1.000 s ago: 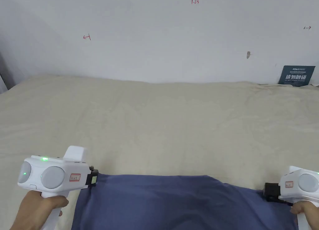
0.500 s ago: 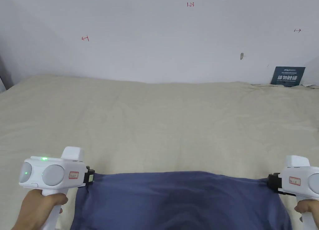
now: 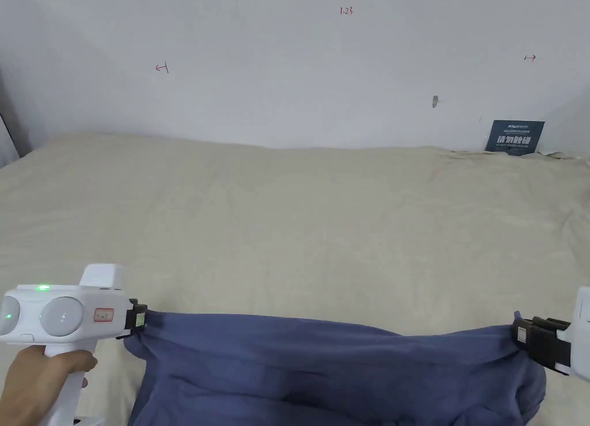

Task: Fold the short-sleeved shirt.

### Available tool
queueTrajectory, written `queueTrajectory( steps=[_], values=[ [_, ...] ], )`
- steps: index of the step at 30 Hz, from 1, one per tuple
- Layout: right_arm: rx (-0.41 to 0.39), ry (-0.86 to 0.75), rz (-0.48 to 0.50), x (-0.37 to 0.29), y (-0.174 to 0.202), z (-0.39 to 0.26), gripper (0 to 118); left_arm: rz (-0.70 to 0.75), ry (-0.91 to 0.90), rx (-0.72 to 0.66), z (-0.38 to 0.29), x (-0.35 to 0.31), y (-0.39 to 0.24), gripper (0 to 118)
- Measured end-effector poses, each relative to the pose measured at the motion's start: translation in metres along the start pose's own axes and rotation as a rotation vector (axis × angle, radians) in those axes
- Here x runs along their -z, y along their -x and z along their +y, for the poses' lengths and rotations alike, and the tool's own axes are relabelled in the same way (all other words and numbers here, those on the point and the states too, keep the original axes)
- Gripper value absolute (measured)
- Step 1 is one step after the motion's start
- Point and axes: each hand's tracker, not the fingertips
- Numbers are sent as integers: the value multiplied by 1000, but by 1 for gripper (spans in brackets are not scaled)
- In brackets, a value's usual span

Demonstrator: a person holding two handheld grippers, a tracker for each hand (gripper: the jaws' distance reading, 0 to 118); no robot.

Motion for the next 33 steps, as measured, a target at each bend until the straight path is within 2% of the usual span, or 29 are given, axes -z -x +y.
queueTrajectory(
  steps=[9,17,23,26,33],
  values=[
    [61,68,-10,-18,-16,-79,4,8,75,-17,-72,-17,14,0],
    [104,233,-80,16,-30,-143,5,41,208,-13,-129,10,13,0],
    [131,278,-120,32,-34,-161,5,52,248,-12,-143,16,12,0],
    [109,291,-137,30,-21,-161,5,59,256,8,-146,17,9,0],
    [118,285,-142,20,-11,-160,5,64,254,3,-145,15,7,0]
  ],
)
